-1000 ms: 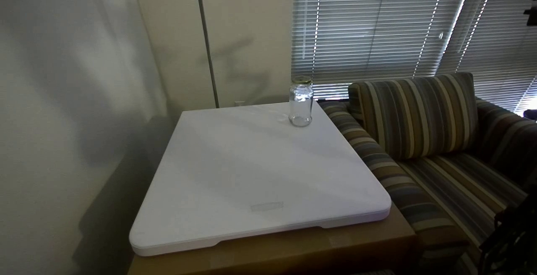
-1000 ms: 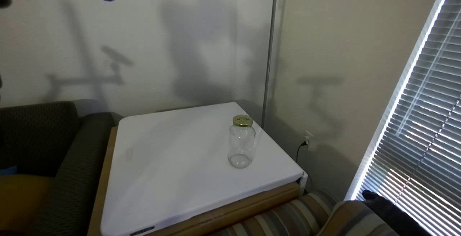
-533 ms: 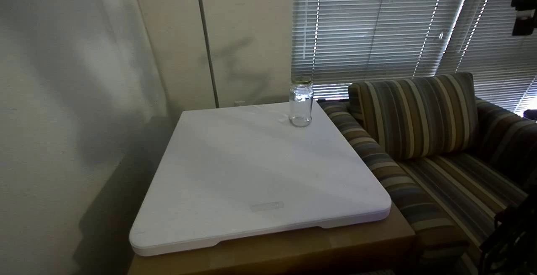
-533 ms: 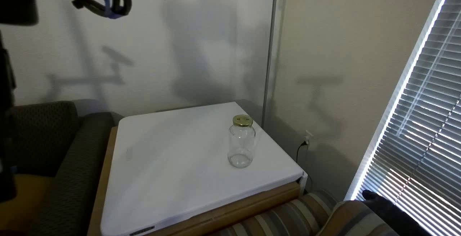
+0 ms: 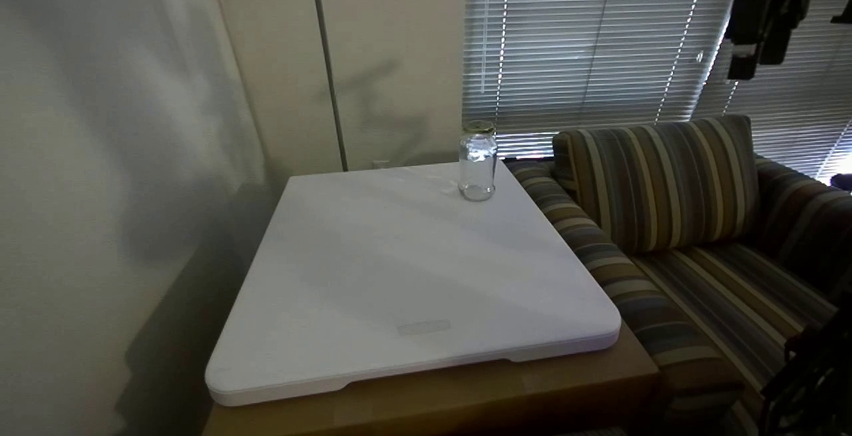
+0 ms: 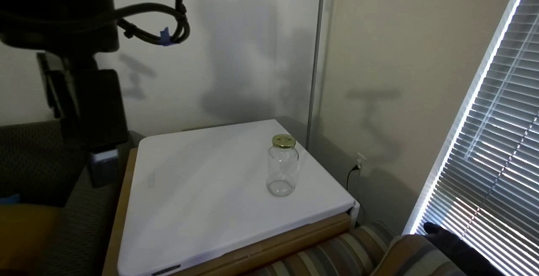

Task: Remove the lid from the glass jar

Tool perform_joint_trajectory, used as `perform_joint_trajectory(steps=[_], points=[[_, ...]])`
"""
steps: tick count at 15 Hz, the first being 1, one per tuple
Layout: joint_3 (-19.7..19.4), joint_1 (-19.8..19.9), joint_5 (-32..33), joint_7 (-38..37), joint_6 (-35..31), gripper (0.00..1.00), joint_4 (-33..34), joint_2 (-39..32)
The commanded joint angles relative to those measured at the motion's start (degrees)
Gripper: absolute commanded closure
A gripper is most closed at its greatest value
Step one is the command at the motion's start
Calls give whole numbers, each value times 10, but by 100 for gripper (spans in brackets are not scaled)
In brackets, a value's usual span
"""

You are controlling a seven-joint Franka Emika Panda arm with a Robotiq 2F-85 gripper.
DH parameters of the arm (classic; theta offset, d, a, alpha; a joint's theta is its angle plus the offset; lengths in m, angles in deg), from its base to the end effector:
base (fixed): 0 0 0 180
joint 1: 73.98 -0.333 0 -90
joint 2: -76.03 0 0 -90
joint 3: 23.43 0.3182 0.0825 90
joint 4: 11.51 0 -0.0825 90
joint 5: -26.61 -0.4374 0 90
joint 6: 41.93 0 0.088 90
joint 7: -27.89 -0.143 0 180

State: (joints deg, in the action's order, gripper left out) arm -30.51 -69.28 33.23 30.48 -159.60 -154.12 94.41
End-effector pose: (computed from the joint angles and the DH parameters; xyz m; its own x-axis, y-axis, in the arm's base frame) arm 0.4464 -0.1002 0.3301 0.9883 -0.0945 -0.1193 -0.0890 -0.9947 0.0511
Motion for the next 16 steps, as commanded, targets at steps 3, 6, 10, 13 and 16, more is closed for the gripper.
perform_joint_trajectory(steps=[3, 6, 10, 13, 16], points=[[7, -7, -21, 17, -16, 0, 46, -56], [12, -4, -13, 2, -13, 0, 36, -43], [12, -1, -3, -2, -17, 0, 26, -33], [8, 5, 14, 2, -42, 0, 20, -29], [24, -16, 1, -5, -67, 0, 125, -137]])
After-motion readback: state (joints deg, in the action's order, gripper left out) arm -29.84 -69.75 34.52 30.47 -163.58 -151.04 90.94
